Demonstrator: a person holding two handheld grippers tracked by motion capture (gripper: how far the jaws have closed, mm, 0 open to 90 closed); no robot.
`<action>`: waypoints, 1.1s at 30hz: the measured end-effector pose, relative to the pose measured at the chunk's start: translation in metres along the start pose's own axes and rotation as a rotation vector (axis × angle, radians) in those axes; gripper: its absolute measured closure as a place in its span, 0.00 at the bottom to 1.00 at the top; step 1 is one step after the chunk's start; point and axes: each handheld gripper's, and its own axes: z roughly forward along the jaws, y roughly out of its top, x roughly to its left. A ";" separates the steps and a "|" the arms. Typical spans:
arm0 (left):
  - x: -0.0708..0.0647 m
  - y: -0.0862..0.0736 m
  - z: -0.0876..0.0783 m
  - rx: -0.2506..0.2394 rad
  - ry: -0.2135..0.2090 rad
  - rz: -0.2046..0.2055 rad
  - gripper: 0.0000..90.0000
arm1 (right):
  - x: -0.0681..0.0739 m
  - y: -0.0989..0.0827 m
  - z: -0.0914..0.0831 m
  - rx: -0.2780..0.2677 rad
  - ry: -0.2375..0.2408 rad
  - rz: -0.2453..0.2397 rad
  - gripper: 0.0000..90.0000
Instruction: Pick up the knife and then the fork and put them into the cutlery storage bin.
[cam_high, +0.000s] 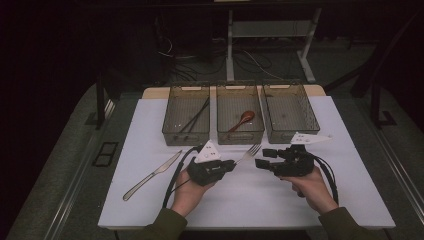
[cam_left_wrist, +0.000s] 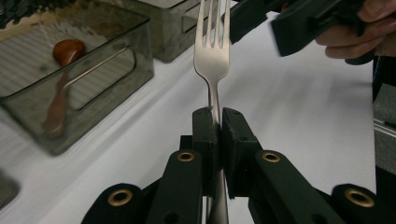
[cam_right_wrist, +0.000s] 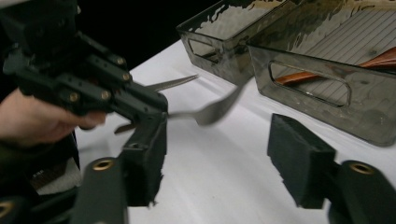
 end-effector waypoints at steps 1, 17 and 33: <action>-0.001 0.001 0.001 -0.003 0.000 0.002 0.94 | -0.001 0.000 0.001 -0.003 -0.004 0.012 0.48; -0.006 0.000 0.009 -0.016 -0.012 0.020 0.82 | -0.009 0.014 0.002 -0.067 0.000 0.061 0.97; 0.029 -0.040 -0.044 0.012 -0.023 -0.087 0.48 | -0.053 0.076 -0.089 -0.123 -0.298 -0.023 0.97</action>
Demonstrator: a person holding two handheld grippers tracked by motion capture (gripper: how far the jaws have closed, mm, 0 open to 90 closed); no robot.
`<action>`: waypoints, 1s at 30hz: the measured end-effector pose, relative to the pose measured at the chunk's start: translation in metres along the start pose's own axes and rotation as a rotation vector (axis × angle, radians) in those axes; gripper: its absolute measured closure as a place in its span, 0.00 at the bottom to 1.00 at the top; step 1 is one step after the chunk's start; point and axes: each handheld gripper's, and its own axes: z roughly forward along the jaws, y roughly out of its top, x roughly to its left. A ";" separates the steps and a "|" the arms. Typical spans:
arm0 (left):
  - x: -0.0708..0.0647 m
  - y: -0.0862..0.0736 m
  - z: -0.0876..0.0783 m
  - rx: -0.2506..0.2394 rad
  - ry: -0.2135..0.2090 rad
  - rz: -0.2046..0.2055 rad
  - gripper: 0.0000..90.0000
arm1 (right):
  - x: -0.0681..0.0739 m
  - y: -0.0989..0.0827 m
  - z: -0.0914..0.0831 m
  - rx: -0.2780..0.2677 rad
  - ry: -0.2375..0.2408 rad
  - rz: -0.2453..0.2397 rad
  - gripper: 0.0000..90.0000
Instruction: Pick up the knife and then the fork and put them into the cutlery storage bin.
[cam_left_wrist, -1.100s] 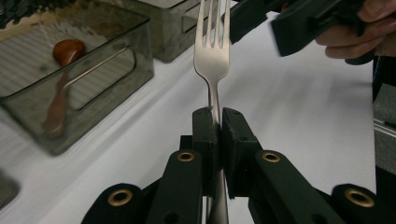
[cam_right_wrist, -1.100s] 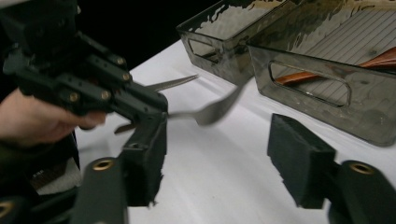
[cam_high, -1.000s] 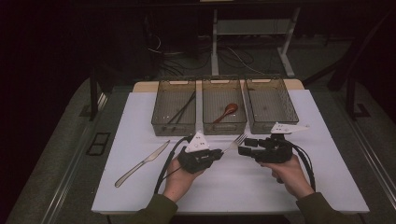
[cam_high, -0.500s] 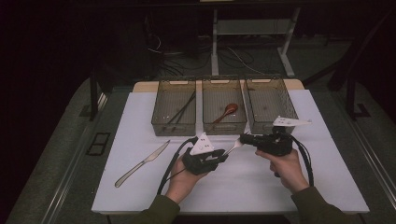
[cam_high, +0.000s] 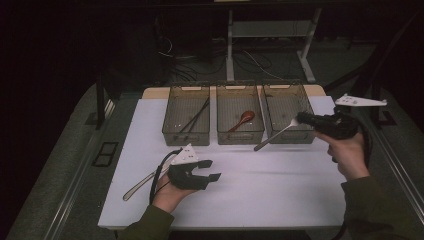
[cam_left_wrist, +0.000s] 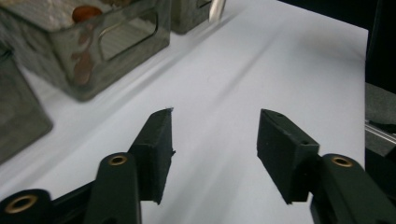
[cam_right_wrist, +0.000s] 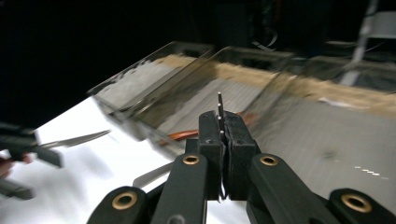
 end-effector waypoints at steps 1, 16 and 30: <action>0.001 -0.003 -0.003 0.003 -0.001 -0.007 0.46 | -0.005 0.004 -0.003 -0.004 -0.017 -0.001 0.97; 0.008 -0.035 -0.034 0.021 0.021 -0.044 0.27 | -0.073 0.030 -0.003 0.037 -0.218 0.039 0.97; 0.008 -0.034 -0.029 0.037 0.009 -0.028 0.25 | -0.098 0.011 0.062 0.221 -0.160 0.090 0.97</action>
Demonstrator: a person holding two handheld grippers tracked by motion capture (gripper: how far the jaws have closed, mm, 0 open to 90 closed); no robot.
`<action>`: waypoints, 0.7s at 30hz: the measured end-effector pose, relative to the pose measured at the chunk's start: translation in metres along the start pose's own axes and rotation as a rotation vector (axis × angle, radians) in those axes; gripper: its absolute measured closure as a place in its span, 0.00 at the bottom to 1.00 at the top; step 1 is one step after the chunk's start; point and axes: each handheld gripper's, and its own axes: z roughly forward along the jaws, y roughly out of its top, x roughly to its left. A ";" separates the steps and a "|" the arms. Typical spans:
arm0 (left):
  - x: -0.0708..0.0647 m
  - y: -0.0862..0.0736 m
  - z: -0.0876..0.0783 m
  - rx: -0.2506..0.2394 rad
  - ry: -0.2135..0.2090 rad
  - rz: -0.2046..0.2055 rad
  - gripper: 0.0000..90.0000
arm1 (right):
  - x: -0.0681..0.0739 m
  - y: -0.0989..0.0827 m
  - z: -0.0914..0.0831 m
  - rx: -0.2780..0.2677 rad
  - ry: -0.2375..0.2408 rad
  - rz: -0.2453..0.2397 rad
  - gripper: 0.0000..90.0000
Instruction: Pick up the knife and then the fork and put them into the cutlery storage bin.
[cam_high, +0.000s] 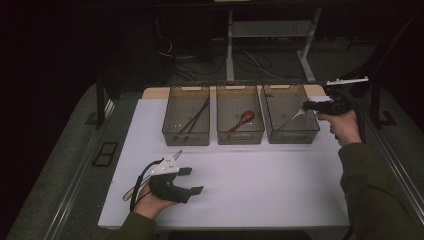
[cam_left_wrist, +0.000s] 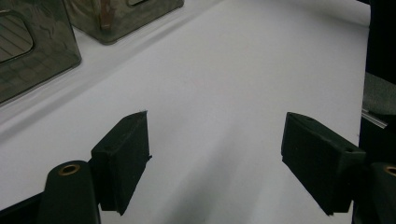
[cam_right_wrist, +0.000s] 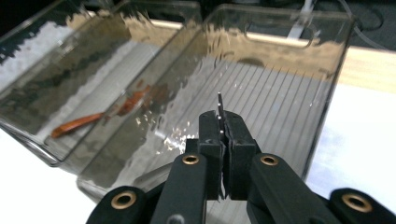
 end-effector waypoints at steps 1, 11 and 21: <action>0.000 0.000 0.001 -0.001 0.001 -0.003 0.25 | -0.003 0.000 0.002 -0.011 0.014 0.019 0.97; 0.003 0.000 0.001 0.008 0.015 0.001 0.24 | -0.023 -0.006 0.015 -0.005 -0.158 0.033 0.53; 0.002 0.000 0.000 0.007 0.028 0.008 0.22 | -0.010 -0.007 -0.019 -0.098 -0.091 0.020 0.37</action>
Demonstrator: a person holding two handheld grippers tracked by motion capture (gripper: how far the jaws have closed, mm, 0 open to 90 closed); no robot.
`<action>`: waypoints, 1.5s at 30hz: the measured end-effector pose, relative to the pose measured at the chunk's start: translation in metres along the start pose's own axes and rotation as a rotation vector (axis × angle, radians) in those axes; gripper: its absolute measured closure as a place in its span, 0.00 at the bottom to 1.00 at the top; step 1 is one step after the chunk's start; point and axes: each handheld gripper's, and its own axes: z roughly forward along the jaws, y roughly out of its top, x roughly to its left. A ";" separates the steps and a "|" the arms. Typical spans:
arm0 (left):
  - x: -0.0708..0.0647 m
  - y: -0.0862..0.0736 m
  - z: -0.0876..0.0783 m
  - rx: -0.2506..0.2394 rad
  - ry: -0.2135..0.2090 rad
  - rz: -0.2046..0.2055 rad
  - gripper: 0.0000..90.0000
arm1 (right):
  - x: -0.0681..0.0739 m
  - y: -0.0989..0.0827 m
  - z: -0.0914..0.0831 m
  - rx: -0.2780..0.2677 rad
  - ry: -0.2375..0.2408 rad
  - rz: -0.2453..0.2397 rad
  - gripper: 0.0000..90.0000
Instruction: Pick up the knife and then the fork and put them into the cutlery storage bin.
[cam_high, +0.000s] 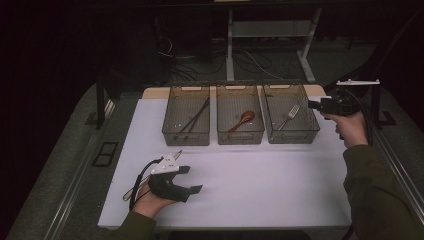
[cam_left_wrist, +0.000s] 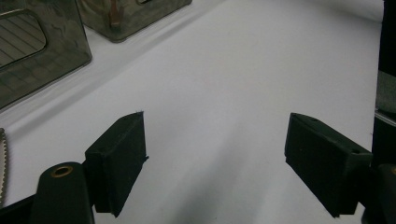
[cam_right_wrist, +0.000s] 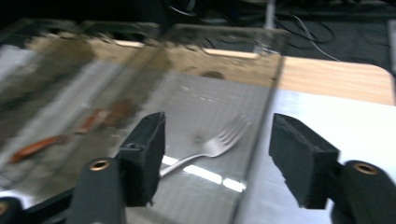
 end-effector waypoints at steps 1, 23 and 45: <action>0.000 0.000 0.000 0.001 0.001 -0.003 0.21 | 0.003 -0.001 -0.002 -0.002 0.012 -0.004 0.35; 0.011 -0.002 -0.014 0.002 0.044 -0.003 0.18 | 0.087 -0.084 -0.039 0.014 0.207 -0.167 0.22; 0.044 -0.017 -0.049 0.044 0.219 -0.001 0.34 | 0.122 -0.167 -0.045 0.049 0.249 -0.224 0.22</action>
